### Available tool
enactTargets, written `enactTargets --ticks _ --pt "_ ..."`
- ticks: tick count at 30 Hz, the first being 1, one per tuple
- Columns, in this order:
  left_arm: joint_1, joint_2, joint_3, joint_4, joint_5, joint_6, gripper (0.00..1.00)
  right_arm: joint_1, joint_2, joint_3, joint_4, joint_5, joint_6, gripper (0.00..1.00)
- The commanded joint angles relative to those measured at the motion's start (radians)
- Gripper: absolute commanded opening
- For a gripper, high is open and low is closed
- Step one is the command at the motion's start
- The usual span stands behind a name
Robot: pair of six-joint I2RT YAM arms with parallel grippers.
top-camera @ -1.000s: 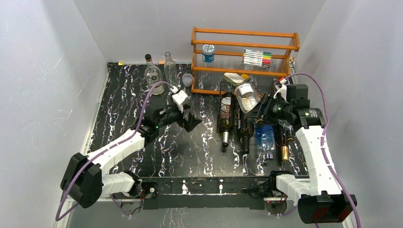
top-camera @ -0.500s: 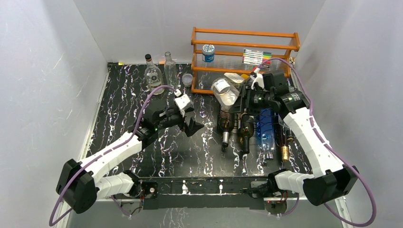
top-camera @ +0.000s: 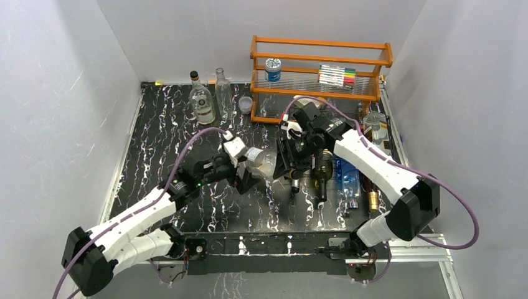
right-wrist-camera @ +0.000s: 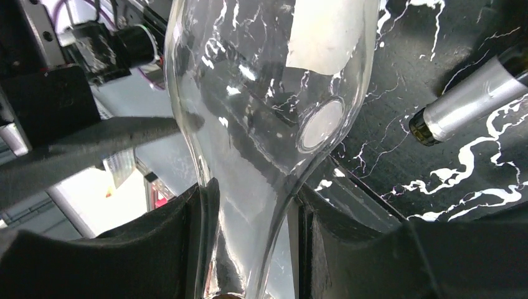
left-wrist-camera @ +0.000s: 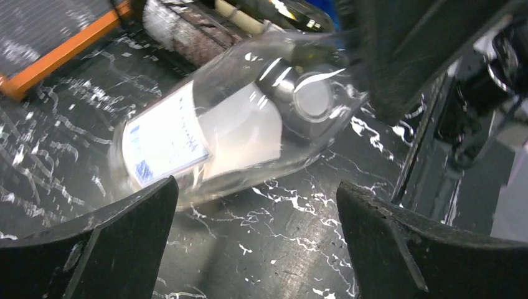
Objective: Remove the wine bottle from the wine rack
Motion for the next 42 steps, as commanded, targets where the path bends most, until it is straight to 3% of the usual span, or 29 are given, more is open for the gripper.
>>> enactTargets --ticks 1,7,10,14,19,25,30,35,42 --pt "-0.06 0.091 0.099 0.046 0.139 0.224 0.98 0.019 -0.036 -0.009 0.115 -0.155 -0.083 0.0" --pt "-0.113 0.199 0.125 0.116 0.311 0.264 0.98 0.021 -0.018 -0.054 0.124 -0.168 -0.092 0.01" --pt "-0.136 0.242 0.105 0.203 0.364 0.248 0.98 0.022 -0.018 -0.072 0.143 -0.181 -0.089 0.1" --pt "-0.146 0.287 0.069 0.312 0.402 0.206 0.98 0.021 -0.032 -0.095 0.174 -0.189 -0.075 0.3" --pt "-0.161 0.361 0.0 0.484 0.445 0.119 0.98 0.022 -0.02 -0.094 0.203 -0.266 -0.052 0.4" --pt "-0.186 0.4 -0.051 0.597 0.384 0.096 0.94 0.021 -0.045 -0.087 0.195 -0.282 -0.048 0.68" --pt "-0.187 0.384 -0.058 0.59 0.281 0.102 0.66 0.023 -0.068 -0.112 0.242 -0.303 -0.019 0.85" --pt "-0.187 0.289 -0.075 0.525 0.127 0.091 0.42 0.022 -0.068 -0.107 0.276 -0.297 0.001 0.9" --pt "-0.186 0.133 -0.135 0.49 -0.038 0.068 0.15 0.019 -0.076 0.035 0.278 -0.1 0.022 0.98"
